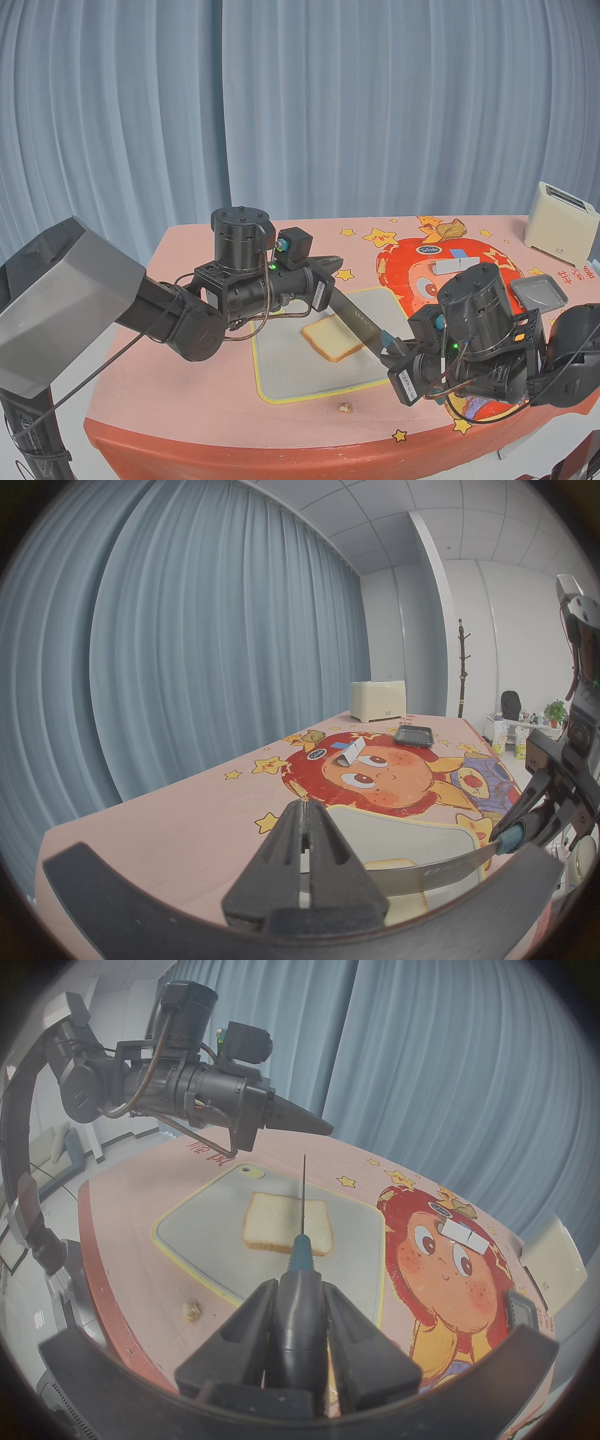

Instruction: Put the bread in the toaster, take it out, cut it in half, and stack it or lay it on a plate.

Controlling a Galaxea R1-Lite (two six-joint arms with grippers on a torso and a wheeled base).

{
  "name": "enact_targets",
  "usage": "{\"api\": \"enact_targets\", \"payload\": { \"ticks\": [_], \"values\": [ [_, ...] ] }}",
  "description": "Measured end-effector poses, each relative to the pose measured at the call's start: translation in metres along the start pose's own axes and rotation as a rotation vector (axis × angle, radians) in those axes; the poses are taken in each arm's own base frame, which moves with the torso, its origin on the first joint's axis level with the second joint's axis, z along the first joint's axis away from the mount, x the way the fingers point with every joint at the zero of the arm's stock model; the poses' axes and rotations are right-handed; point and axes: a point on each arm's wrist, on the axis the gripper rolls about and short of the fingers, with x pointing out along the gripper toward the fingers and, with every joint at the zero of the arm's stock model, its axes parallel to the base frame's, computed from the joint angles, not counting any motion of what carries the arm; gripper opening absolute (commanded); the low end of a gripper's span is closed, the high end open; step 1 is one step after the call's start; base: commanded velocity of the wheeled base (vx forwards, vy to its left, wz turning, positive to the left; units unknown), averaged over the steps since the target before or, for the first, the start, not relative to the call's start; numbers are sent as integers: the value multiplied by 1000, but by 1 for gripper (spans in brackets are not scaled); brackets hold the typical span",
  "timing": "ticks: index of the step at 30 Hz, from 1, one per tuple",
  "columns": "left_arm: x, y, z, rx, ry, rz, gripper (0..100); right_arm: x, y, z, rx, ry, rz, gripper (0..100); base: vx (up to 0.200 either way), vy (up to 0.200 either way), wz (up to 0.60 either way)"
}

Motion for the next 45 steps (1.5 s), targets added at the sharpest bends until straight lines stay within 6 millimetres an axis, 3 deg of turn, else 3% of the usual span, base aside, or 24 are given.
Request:
{"api": "enact_targets", "payload": {
  "ticks": [45],
  "values": [
    [2, -1, -16, -8, 20, -4, 0, 0, 6, 0, -12, -2, 15, 0, 0, 0, 0]
  ]
}}
